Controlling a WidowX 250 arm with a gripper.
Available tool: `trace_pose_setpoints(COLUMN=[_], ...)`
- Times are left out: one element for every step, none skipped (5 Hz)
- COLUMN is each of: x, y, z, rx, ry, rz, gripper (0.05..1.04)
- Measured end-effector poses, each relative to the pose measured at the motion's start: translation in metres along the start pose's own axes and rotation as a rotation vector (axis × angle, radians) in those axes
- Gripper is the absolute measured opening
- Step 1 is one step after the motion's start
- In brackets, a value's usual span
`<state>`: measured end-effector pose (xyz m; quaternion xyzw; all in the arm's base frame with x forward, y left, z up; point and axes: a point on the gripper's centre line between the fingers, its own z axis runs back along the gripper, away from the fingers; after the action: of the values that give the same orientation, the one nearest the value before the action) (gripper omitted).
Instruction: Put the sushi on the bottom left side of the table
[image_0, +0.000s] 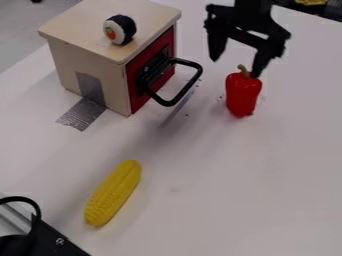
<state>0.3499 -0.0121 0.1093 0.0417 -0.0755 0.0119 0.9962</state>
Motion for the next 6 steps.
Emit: trace_pose_setpoints(x=[-0.001, -0.012, -0.019, -0.026, -0.029, -0.029], y=[0.032, 0.068, 0.098, 0.132, 0.144, 0.148], z=[0.026, 0.046, 0.054, 0.051, 0.031, 0.004], rx=[0.005, -0.002, -0.059, -0.097, -0.14, -0.157], ry=[-0.047, -0.05, -0.095, -0.128, -0.1, -0.056], rz=[0.058, 0.058, 0.041, 0.033, 0.007, 0.01], gripper=[0.999, 0.999, 0.999, 0.999, 0.999, 0.999])
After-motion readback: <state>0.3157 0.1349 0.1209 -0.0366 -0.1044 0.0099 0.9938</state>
